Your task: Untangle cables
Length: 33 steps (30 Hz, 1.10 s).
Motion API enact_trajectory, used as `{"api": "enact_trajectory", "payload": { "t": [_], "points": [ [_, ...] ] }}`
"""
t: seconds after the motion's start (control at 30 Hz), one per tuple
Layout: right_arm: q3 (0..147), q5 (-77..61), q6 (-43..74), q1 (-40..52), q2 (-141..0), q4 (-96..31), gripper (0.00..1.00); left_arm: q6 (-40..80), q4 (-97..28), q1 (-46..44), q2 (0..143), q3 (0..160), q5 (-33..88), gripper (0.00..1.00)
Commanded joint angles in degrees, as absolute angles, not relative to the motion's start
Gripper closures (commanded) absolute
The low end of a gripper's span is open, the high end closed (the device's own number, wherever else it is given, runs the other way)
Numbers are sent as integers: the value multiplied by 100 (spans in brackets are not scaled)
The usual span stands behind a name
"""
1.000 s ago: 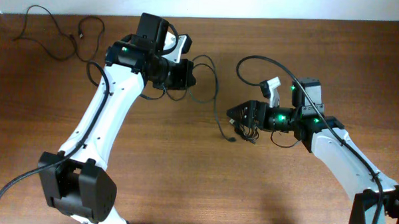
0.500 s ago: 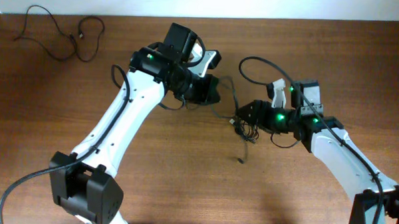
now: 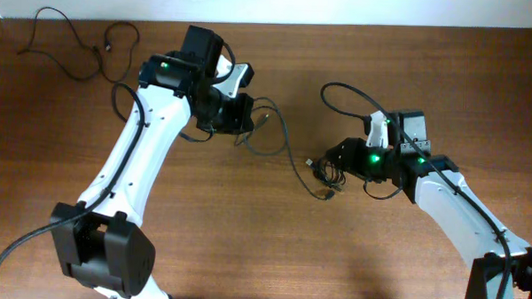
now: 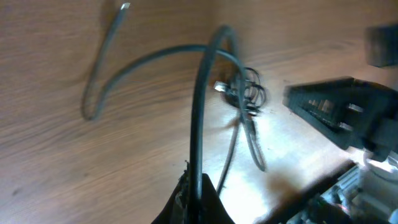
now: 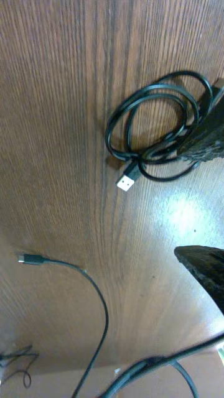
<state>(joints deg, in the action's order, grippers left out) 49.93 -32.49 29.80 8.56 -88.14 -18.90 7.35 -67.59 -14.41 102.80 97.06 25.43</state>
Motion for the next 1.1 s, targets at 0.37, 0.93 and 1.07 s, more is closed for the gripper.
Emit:
{"api": "enact_trajectory", "payload": {
  "t": [0.37, 0.93, 1.07],
  "points": [
    [5017, -4539, 3341, 1328, -8840, -895, 40, 200, -6600, -1756, 10252, 9727, 4491, 100],
    [5017, -2502, 3352, 1487, -8840, -1758, 64, 1949, -7408, -1299, 10250, 9727, -43, 100],
    [5017, -2506, 3352, 1487, -8840, -1758, 64, 1160, -7382, -1181, 10250, 9994, 1717, 100]
  ]
}}
